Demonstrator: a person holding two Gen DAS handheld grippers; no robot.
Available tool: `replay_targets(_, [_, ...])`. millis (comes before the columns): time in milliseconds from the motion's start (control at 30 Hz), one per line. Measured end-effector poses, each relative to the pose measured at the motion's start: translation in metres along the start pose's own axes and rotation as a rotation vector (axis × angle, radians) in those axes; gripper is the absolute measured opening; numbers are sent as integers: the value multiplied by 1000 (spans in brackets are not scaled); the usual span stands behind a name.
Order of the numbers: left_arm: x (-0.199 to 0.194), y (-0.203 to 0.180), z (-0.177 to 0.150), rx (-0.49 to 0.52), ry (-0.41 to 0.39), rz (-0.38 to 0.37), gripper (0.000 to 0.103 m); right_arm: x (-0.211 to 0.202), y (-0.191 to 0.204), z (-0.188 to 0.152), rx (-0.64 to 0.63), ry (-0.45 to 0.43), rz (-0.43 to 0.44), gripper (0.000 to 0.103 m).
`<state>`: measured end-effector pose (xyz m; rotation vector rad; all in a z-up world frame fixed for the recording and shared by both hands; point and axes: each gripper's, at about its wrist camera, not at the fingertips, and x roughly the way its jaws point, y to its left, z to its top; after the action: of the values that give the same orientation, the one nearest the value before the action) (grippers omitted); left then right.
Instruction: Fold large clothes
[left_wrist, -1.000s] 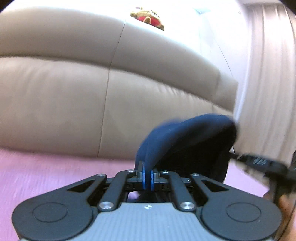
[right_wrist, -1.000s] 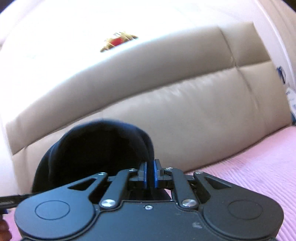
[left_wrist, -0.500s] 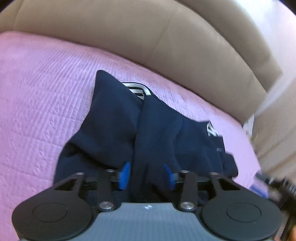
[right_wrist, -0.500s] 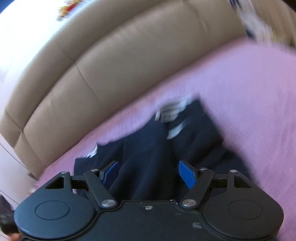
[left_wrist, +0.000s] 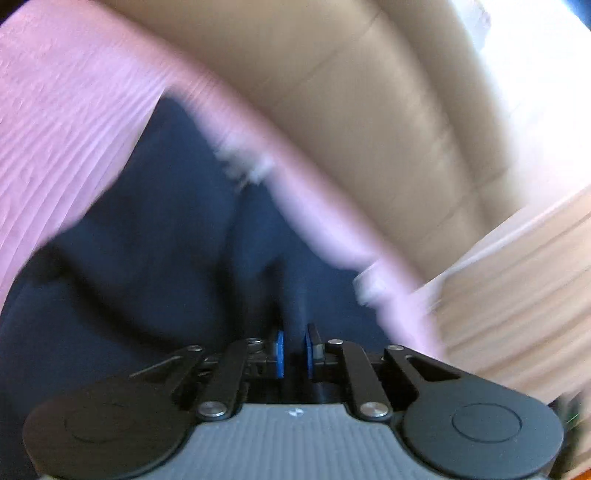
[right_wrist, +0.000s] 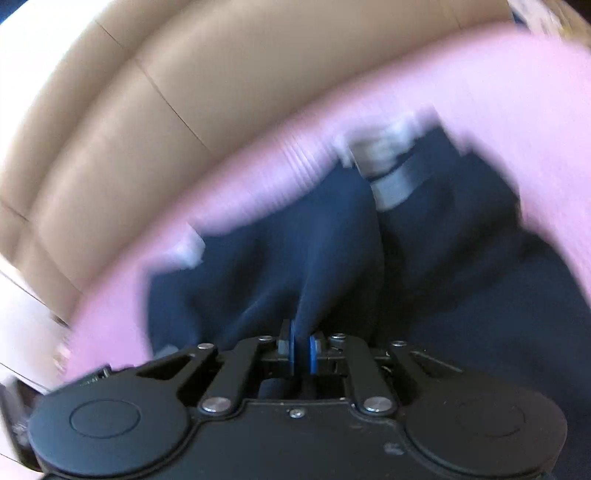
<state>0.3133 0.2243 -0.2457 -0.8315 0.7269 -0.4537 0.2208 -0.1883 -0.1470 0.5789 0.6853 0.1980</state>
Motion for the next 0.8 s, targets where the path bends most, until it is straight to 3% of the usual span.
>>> replay_targets(67, [-21,-5,10,0,-15,-112,11,-35,3,8,-40,-96,63,11])
replay_targets(133, [-27,-13,11,70,91,-124,11,-56,-2,7,-72,-111,61,13])
replay_targets(200, [-22,-16,6,183,242,-46,11,-59,-15,-2,-94,-90,-65,31])
replay_targets(233, [-18,-13,1,233,304,26,11,-55,-22,-8,-100,-68,-139,58])
replay_targets(300, [-15,-5,-1,256,346,130,10,-45,-42,-20,-88,24,-291,63])
replay_targets(333, [-18,-4,0,264,336,159,10,-46,-49,-24,-71,45,-309,63])
replay_targets(367, [-24,-5,4,265,298,142,11,-51,-54,-25,-47,47,-302,63])
replay_targets(433, [-41,-13,10,241,200,27,14,-64,-50,-24,-30,24,-253,63])
replay_targets(500, [-48,-23,14,223,116,-71,22,-66,-24,-22,-93,-16,-213,67])
replay_targets(567, [-38,-37,5,248,126,-114,22,-60,1,-25,-161,-36,-163,73])
replay_targets(600, [-29,-41,-2,278,156,-95,22,-50,14,-24,-180,-33,-139,73])
replay_targets(667, [-2,-46,-24,358,263,40,20,-35,27,-32,-211,-17,-130,68])
replay_targets(733, [27,-34,-42,408,396,185,14,-11,31,-42,-233,43,-200,63])
replay_targets(800, [42,-16,-52,422,453,244,9,20,19,-55,-209,170,-270,59])
